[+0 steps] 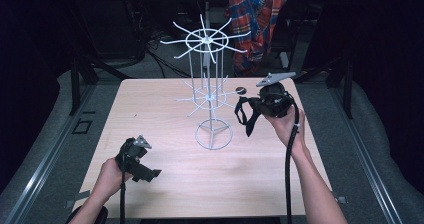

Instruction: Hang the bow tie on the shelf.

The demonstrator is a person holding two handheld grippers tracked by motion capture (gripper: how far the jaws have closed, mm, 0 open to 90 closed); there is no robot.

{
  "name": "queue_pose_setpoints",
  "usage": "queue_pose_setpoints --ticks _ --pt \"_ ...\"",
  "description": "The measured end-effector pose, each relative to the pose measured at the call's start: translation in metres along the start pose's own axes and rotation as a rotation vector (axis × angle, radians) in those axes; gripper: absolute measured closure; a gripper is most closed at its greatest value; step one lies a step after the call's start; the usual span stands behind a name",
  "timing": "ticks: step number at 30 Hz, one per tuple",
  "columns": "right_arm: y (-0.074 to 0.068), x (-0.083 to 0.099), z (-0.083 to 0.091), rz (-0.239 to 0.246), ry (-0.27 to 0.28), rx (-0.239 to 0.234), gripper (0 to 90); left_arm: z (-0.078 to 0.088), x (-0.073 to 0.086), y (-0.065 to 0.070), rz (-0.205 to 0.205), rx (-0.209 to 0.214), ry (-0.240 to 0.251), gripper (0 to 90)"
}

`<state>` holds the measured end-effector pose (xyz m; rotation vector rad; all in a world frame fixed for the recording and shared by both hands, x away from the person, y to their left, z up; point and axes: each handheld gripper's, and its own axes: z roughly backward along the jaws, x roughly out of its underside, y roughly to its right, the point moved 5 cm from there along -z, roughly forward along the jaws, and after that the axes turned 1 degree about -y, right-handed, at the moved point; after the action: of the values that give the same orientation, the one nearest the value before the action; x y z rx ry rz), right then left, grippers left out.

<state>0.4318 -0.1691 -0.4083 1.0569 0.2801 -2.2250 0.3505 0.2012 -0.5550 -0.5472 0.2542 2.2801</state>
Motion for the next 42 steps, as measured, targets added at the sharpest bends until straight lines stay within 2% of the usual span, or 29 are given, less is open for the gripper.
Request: queue_pose_setpoints --ticks 9,16,28,32,36,42 --pt "-0.001 0.0 -0.007 -0.014 -0.009 0.004 89.2 0.0 0.0 0.0 0.0 0.001 -0.002 0.0" --pt "-0.002 0.002 -0.013 -0.025 -0.017 -0.01 89.2 0.0 0.0 0.0 0.0 0.0 -0.002 0.1" --pt "-0.009 0.009 -0.032 -0.031 -0.056 -0.059 89.0 0.0 0.0 0.0 -0.001 0.002 0.002 0.0" --pt "-0.009 0.011 -0.035 -0.061 -0.045 -0.1 88.9 0.0 0.0 0.0 -0.001 0.001 0.002 0.1" --pt "-0.007 0.013 -0.036 -0.076 -0.048 -0.116 88.9 0.0 0.0 0.0 -0.004 0.006 -0.003 0.1" --pt "-0.005 0.013 -0.038 -0.109 -0.014 -0.142 88.8 0.0 0.0 0.0 -0.004 0.001 -0.002 0.0"
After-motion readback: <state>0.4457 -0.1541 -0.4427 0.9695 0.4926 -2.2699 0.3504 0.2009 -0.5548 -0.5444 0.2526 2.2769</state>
